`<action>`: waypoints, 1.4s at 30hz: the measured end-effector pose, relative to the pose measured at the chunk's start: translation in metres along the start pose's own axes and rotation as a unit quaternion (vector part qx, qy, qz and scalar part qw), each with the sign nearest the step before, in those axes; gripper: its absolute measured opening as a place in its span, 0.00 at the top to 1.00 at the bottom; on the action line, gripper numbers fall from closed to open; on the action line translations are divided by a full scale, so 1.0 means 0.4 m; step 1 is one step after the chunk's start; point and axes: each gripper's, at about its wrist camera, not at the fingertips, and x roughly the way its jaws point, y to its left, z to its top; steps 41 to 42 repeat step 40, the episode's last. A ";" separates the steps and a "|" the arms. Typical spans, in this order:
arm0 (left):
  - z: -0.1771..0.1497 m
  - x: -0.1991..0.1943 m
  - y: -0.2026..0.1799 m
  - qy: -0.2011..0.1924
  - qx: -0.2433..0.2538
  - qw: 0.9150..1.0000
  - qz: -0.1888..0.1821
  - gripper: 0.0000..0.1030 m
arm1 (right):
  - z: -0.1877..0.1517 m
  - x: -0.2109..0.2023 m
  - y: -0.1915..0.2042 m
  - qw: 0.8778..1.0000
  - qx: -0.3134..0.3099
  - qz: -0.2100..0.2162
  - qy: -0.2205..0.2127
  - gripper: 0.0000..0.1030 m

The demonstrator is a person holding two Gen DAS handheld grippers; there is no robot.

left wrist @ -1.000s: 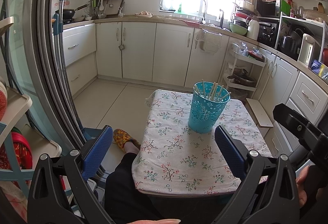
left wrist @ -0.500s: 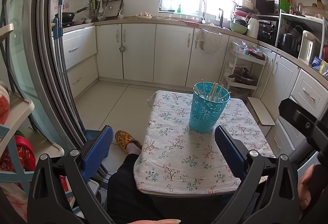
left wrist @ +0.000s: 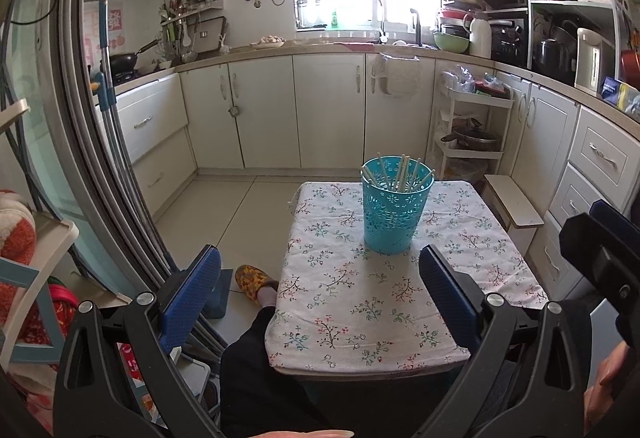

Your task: Organize utensils

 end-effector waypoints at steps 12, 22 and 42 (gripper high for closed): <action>0.004 -0.069 -0.036 -0.018 0.016 1.000 -0.001 0.07 | -0.003 -0.053 -0.009 1.000 0.003 0.006 -0.019 0.07; 0.010 -0.101 -0.032 -0.029 0.012 0.999 -0.003 0.07 | -0.004 -0.076 0.002 1.000 -0.003 0.010 -0.029 0.07; 0.007 -0.098 0.022 -0.027 -0.013 0.999 -0.017 0.07 | 0.002 -0.095 0.001 0.999 -0.006 -0.003 -0.045 0.07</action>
